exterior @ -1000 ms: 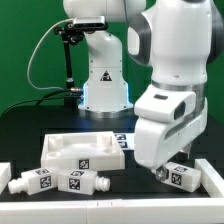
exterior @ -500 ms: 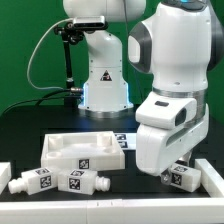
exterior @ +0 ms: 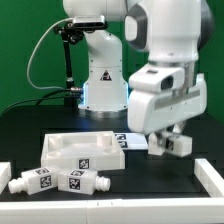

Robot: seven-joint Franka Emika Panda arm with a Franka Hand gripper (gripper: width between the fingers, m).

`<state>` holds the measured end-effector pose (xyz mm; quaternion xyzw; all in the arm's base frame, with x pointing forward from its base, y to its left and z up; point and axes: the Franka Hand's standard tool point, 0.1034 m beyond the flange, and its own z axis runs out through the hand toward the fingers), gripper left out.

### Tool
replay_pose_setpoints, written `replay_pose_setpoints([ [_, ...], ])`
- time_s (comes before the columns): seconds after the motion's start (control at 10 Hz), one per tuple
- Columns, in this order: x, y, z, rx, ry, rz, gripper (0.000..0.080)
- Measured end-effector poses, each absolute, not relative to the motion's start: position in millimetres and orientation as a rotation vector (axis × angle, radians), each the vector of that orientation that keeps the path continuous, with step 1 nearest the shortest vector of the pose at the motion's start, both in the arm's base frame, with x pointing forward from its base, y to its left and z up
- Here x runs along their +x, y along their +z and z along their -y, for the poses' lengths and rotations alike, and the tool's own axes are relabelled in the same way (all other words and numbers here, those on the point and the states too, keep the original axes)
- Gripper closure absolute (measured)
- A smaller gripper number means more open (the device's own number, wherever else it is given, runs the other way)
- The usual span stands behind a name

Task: Assemble one leg

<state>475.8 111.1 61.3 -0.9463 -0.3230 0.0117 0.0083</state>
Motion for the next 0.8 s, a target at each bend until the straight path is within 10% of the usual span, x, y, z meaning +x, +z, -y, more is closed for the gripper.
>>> replay_pose_setpoints([
  [0.3,449,62.8,-172,-2.974,-0.004,0.909,0.0515],
  [0.8,443,10.1,-165,-2.942,0.045,0.921,0.0514],
])
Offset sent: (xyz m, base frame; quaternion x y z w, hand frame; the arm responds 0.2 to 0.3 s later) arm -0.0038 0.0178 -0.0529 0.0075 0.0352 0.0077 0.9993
